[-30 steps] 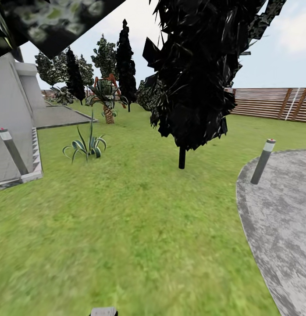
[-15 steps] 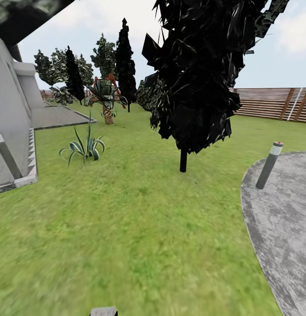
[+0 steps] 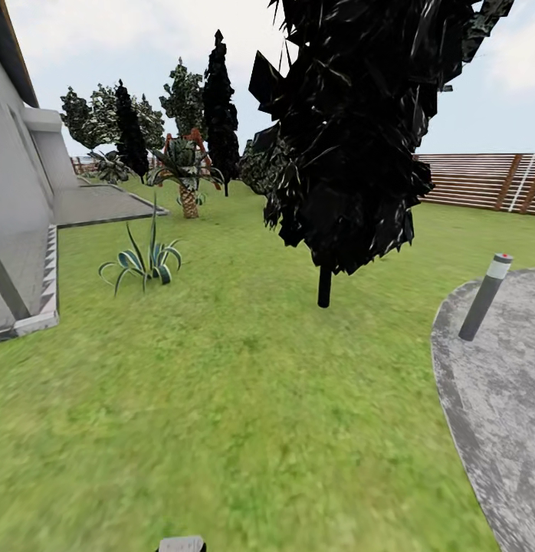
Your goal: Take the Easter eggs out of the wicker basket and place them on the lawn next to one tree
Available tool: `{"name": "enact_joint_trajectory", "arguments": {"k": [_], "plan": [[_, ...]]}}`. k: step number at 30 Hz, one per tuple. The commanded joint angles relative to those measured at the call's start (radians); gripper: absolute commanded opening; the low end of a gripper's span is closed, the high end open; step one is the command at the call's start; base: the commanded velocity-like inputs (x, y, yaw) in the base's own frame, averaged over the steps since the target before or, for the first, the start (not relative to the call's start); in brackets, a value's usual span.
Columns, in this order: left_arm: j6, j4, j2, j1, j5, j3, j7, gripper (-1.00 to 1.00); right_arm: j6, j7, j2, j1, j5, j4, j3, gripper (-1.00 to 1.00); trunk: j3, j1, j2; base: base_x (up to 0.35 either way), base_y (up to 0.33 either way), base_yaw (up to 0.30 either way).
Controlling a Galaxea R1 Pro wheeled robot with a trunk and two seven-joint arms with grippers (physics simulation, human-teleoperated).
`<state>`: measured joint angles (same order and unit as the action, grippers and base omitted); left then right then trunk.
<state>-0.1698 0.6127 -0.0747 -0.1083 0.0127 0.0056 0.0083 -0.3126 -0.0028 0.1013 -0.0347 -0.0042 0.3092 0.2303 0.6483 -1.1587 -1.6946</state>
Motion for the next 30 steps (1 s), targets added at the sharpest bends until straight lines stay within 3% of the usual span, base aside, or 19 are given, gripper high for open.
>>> {"name": "enact_joint_trajectory", "arguments": {"k": [1,30], "plan": [[-0.003,-0.001,0.0,-0.001,0.001,0.001,0.001,1.0,-0.003,0.0,0.0,-0.001,0.0,-0.001,0.001,1.0,0.001,0.0,0.0,0.324,0.0,0.084],[-0.003,-0.001,0.0,-0.001,0.001,0.001,0.001,1.0,-0.003,0.0,0.0,-0.001,0.0,-0.001,0.001,1.0,0.001,0.0,0.0,0.324,0.0,0.095]]}}
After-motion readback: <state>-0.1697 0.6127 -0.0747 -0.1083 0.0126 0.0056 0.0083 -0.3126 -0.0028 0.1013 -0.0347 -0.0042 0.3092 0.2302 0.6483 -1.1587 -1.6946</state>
